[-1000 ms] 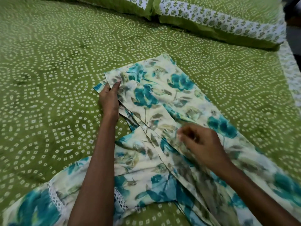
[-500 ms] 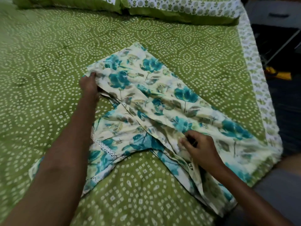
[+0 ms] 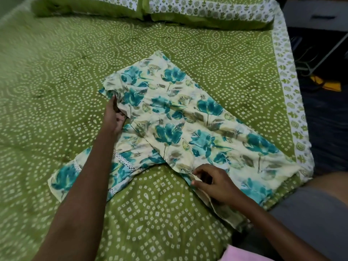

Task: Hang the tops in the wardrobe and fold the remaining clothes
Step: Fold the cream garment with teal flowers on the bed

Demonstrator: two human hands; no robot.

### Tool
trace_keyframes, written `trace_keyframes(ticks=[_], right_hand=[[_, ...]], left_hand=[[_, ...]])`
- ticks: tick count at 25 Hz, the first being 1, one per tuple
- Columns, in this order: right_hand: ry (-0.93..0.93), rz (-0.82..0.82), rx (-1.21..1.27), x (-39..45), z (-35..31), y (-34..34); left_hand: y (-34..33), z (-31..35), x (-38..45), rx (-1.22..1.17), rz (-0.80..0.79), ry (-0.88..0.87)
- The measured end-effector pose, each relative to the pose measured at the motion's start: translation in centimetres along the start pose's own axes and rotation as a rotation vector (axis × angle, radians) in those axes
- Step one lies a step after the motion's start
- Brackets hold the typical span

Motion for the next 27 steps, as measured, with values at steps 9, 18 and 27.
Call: trace_keyframes(ticks=[9,18,27], right_hand=[[-0.183,-0.180,0.242,-0.9,5.2,1.9],[0.274,-0.385,-0.448,-4.7,9.3,8.0],[0.550,-0.065,-0.920,-5.6,10.5,11.4]], left_hand=[[-4.7,-6.4,-21.1,0.985,-0.128,-0.649],[-5.4,-24.6,-34.5,1.624,-0.723,-0.776],[-6.9,-23.8,-35.5,1.602,-0.530,-0.852]])
Point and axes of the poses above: each hand's wrist, its own x-axis towards the middle knuckle, its own y-axis out of the back of the hand, z = x × y, the point moved 9 cm from there along x, towards the middle knuckle, and after that the axes turned 14 degrees about -x, right-handed, at the moved point
